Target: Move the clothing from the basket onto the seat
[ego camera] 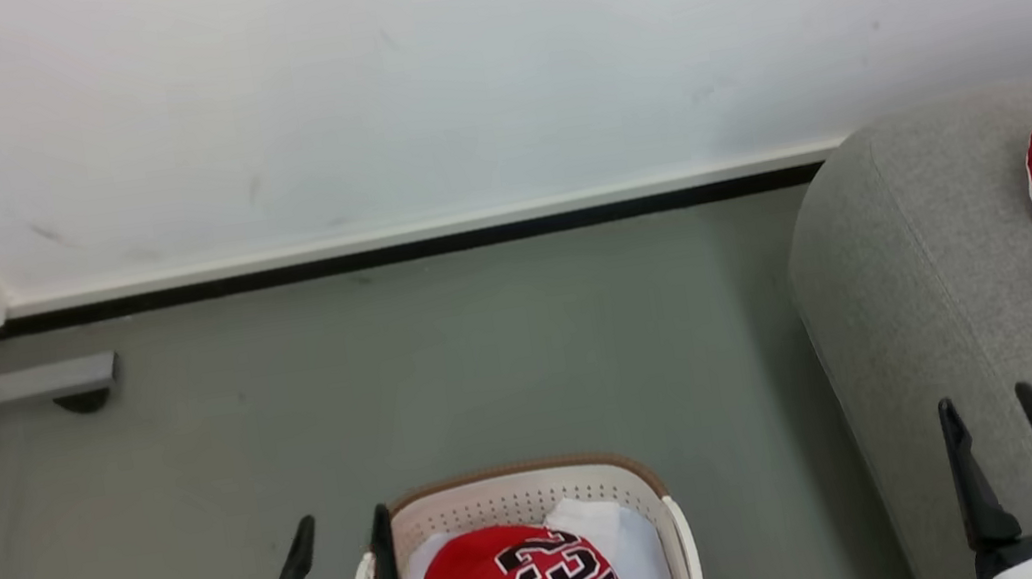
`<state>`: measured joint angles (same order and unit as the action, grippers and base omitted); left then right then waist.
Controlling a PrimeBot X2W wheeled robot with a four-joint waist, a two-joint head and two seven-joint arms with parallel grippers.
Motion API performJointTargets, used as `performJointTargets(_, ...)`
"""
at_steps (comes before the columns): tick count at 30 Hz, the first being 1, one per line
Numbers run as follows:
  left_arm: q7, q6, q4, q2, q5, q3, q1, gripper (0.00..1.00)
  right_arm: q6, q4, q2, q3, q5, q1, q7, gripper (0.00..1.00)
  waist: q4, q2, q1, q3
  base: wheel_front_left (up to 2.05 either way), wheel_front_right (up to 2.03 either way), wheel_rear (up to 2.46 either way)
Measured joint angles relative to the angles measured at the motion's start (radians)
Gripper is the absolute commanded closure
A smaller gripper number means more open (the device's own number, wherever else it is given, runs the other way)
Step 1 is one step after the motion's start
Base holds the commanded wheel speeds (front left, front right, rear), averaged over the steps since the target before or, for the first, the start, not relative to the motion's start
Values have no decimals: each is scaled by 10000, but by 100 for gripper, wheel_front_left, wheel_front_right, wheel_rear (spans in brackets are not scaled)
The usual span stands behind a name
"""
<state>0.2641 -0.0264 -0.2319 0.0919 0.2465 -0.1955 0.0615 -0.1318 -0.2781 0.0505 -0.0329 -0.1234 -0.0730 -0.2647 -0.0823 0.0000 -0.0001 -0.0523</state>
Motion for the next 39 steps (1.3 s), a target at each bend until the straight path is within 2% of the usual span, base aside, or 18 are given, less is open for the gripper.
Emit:
performJointTargets(8,-38,594,-1093,-92,-621,-715,1332,0,-2,466,0,-75,2,-584,0,0,-158,0,2,-1038,0,0,0)
performJointTargets(15,-1081,1074,-2399,-59,-1174,-1546,3398,0,-2,1043,6,-337,-140,-1595,0,0,-422,0,3,-2546,0,0,0)
performJointTargets(22,-2153,1404,-3847,255,-1459,-2253,5039,0,-2,1624,2,-276,-610,-2532,0,0,-873,0,4,-4338,0,0,0)
performJointTargets(31,-2930,1538,-5225,750,-1392,-3010,6272,0,-2,2121,2,311,-1177,-3173,0,0,-1678,0,5,-6300,0,0,0)
performJointTargets(39,-3039,1551,-6055,1289,-1214,-3267,7159,0,-2,2489,4,694,-1335,-3397,0,0,-2297,0,4,-7466,0,0,0)
